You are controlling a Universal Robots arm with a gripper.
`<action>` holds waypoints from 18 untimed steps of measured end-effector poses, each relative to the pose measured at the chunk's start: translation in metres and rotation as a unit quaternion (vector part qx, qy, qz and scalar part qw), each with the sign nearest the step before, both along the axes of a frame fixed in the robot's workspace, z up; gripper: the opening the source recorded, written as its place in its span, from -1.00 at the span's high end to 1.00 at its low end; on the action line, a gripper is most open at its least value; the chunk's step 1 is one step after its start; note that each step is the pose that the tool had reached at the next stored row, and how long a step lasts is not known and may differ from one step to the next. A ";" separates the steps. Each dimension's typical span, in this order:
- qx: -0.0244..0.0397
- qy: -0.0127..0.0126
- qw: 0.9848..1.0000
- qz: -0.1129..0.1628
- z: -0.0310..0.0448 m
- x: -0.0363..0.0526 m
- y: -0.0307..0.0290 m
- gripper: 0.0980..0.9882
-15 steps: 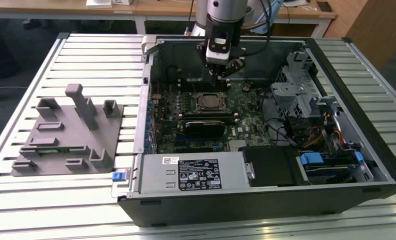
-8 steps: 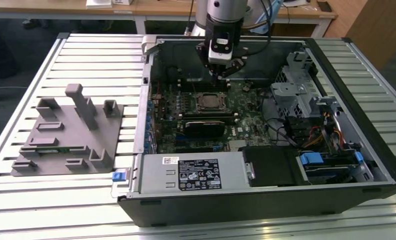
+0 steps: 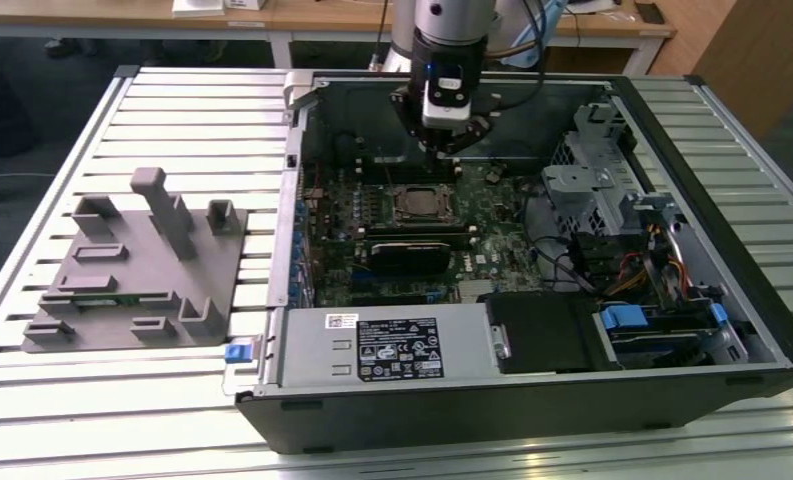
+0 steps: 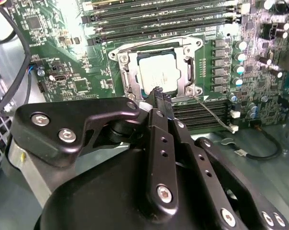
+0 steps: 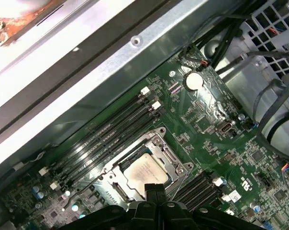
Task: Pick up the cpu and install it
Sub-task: 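Install the first cpu locking lever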
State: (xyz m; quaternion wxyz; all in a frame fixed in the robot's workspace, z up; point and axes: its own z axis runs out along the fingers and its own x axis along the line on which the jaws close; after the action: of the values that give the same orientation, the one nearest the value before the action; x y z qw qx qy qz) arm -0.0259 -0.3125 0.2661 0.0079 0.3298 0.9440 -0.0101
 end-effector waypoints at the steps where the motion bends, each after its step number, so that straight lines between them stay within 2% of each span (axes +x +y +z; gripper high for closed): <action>1: 0.000 0.000 1.000 0.007 0.0000 0.0000 0.0000 0.98; 7: 0.000 0.000 0.999 0.050 -0.0001 0.0000 -0.0001 0.98; 11: 0.000 0.000 0.997 0.083 -0.0002 0.0000 -0.0001 0.98; 14: 0.000 0.000 0.994 0.110 -0.0003 -0.0001 -0.0001 0.98; 15: 0.001 0.000 0.991 0.133 -0.0006 0.0000 -0.0001 0.98; 18: 0.001 0.000 0.987 0.160 -0.0008 0.0000 -0.0001 0.98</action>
State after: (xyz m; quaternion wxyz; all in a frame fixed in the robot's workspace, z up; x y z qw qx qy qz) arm -0.0259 -0.3126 0.2653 0.0093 0.1747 0.9845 -0.0078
